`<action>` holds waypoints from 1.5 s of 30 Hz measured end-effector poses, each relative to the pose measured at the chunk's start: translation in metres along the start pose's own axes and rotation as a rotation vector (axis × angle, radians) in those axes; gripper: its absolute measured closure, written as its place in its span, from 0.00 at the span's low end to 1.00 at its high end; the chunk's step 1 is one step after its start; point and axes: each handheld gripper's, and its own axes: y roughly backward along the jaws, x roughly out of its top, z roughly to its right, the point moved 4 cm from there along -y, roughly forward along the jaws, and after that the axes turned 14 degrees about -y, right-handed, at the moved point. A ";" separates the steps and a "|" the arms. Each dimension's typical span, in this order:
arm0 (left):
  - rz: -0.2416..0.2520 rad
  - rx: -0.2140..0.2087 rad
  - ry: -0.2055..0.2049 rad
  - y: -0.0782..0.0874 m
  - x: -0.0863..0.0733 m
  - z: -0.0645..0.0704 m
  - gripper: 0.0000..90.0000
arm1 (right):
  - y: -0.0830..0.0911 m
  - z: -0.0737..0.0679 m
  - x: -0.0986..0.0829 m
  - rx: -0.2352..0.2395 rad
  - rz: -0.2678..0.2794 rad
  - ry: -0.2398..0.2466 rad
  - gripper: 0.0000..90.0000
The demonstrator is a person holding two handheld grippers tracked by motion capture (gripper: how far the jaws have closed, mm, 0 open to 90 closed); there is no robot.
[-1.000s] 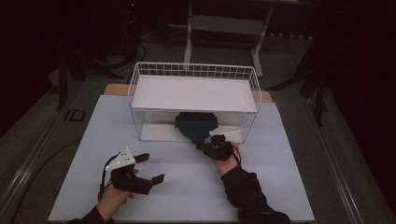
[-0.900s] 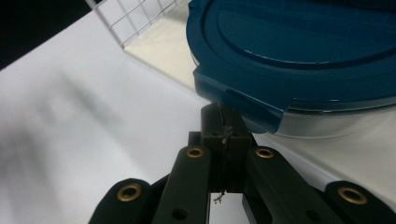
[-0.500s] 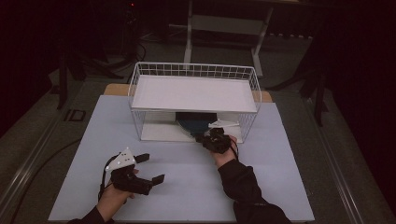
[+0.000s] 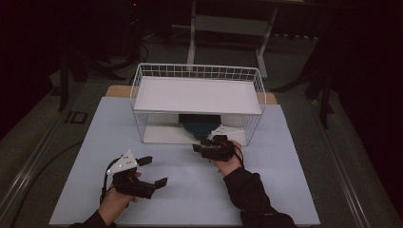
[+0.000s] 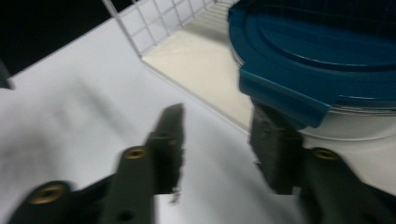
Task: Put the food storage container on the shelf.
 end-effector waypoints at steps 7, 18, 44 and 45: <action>-0.001 0.001 -0.009 0.000 0.001 0.002 0.00 | 0.014 -0.008 -0.002 0.062 0.029 -0.022 0.16; -0.009 -0.016 -0.013 -0.002 0.000 0.005 0.00 | 0.039 -0.010 -0.013 0.062 0.053 -0.010 0.16; 0.014 -0.032 -0.024 0.000 0.003 0.007 0.00 | 0.105 -0.003 -0.054 0.024 0.103 0.001 0.16; 0.018 -0.032 -0.022 0.001 0.003 0.007 0.00 | 0.110 -0.002 -0.058 0.023 0.108 -0.005 0.16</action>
